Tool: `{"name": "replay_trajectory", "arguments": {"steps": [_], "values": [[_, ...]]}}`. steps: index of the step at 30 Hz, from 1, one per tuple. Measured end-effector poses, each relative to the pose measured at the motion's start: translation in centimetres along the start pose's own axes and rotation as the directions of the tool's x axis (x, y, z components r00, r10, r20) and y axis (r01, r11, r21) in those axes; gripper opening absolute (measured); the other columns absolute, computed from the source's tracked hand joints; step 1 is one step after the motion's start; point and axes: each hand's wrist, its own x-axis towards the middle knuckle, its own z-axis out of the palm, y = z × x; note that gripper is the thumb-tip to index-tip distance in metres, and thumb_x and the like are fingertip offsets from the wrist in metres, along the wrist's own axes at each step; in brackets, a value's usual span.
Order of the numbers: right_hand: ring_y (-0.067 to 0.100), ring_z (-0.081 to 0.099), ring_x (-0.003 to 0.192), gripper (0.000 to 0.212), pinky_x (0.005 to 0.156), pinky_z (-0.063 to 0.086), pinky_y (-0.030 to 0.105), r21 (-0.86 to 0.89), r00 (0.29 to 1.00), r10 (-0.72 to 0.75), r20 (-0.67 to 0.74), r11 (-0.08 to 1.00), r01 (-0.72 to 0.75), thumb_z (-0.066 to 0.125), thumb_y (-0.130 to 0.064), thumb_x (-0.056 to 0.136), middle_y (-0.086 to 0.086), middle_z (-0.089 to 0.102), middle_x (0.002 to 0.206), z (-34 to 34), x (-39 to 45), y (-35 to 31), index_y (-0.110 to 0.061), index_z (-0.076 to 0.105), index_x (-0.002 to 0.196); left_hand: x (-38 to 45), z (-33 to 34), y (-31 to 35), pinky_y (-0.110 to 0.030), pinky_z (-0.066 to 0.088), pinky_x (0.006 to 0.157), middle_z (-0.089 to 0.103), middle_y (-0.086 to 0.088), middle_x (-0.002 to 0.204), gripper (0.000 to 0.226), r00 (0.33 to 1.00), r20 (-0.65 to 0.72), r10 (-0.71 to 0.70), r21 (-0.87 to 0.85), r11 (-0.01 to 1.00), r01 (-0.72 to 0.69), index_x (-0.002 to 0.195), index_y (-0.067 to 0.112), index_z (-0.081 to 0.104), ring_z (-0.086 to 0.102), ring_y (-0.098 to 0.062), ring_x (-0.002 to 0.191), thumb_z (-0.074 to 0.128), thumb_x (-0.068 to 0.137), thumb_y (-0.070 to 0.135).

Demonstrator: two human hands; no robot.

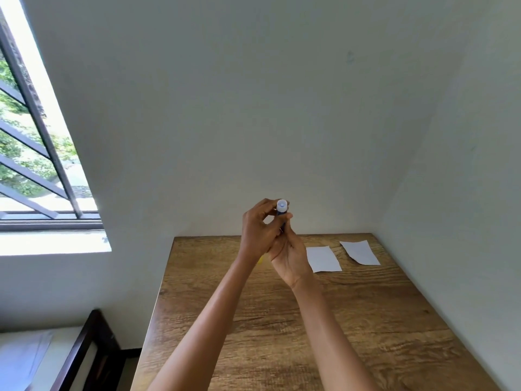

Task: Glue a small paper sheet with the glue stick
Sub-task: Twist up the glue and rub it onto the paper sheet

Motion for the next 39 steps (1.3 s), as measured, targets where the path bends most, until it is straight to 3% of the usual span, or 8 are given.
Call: {"name": "replay_trajectory", "arguments": {"steps": [6,10,13,17,23,30,34,39], "values": [[0.003,0.055,0.061,0.042,0.056,0.041,0.016,-0.142,0.982,0.003,-0.189,0.989,-0.03,0.04,-0.045,0.096,-0.01,0.061,0.062,0.6,0.6,0.0,-0.025,0.073,0.079,-0.7,1.2,-0.3,-0.022,0.055,0.075,0.071,-0.002,0.09,0.016,0.999,-0.037,-0.039,0.062,0.997,0.041,0.092,0.013,0.071,0.068,-0.007,0.086,0.07,0.078,0.004],[0.006,0.065,0.083,0.035,0.066,0.051,0.019,-0.104,0.997,0.014,-0.071,0.994,-0.022,0.037,-0.037,0.096,-0.004,0.071,0.092,0.3,0.1,0.3,-0.019,0.066,0.106,-0.8,0.6,-0.6,-0.022,0.054,0.078,0.072,-0.008,0.094,0.018,0.993,-0.076,-0.089,0.05,0.994,0.093,0.097,0.008,0.071,0.067,-0.014,0.088,0.069,0.079,0.004],[0.003,0.059,0.062,0.038,0.055,0.045,0.017,-0.077,0.998,0.033,-0.047,0.996,-0.037,0.035,-0.033,0.097,-0.008,0.065,0.069,-0.3,-0.8,0.3,-0.022,0.072,0.094,-1.6,0.2,-0.7,-0.023,0.055,0.076,0.071,-0.008,0.093,0.017,0.993,-0.055,-0.108,0.007,0.994,0.108,0.097,0.008,0.07,0.068,-0.013,0.087,0.071,0.079,0.007],[0.001,0.047,0.044,0.05,0.041,0.039,0.016,-0.242,0.989,0.031,-0.142,0.968,-0.065,0.035,-0.053,0.094,-0.01,0.053,0.05,0.4,-1.5,0.3,-0.026,0.073,0.075,-2.5,0.8,-0.4,-0.019,0.055,0.077,0.072,-0.002,0.09,0.016,0.997,-0.034,-0.074,0.006,0.997,0.074,0.094,0.011,0.07,0.068,-0.006,0.087,0.073,0.078,0.012],[0.006,0.063,0.072,0.032,0.058,0.049,0.019,-0.12,1.0,0.015,-0.011,0.993,-0.016,0.04,-0.036,0.096,-0.005,0.07,0.084,-0.8,-3.2,0.5,-0.021,0.067,0.103,-3.4,0.4,-0.9,-0.03,0.056,0.078,0.072,-0.007,0.091,0.016,0.997,-0.025,-0.075,-0.031,0.997,0.074,0.093,0.013,0.07,0.068,-0.015,0.085,0.07,0.079,0.004],[0.005,0.039,0.047,0.05,0.044,0.035,0.018,-0.343,0.981,0.035,-0.19,0.934,-0.1,0.041,-0.061,0.088,-0.006,0.044,0.053,-0.5,-5.1,0.2,-0.021,0.065,0.07,-4.9,1.2,-0.6,-0.035,0.057,0.068,0.07,-0.006,0.081,0.01,0.993,0.012,-0.12,-0.052,0.991,0.12,0.087,0.016,0.068,0.068,-0.02,0.075,0.072,0.079,0.014],[0.008,0.061,0.079,0.044,0.061,0.047,0.02,-0.241,0.997,0.029,-0.067,0.97,-0.044,0.033,-0.045,0.097,-0.001,0.068,0.097,-0.9,-6.4,0.4,-0.017,0.059,0.12,-5.5,1.5,-0.6,-0.036,0.056,0.071,0.07,-0.004,0.082,0.013,0.992,0.009,-0.13,-0.065,0.989,0.13,0.09,0.014,0.069,0.067,-0.019,0.077,0.069,0.081,0.005],[0.007,0.045,0.054,0.035,0.051,0.038,0.021,-0.228,0.995,0.008,-0.095,0.973,-0.03,0.041,-0.041,0.093,-0.003,0.051,0.061,-0.9,-7.3,-0.4,-0.015,0.064,0.091,-6.0,1.6,0.1,-0.037,0.053,0.062,0.068,-0.007,0.074,0.006,0.988,0.017,-0.155,-0.074,0.985,0.156,0.086,0.012,0.068,0.063,-0.024,0.064,0.07,0.081,0.01]]}}
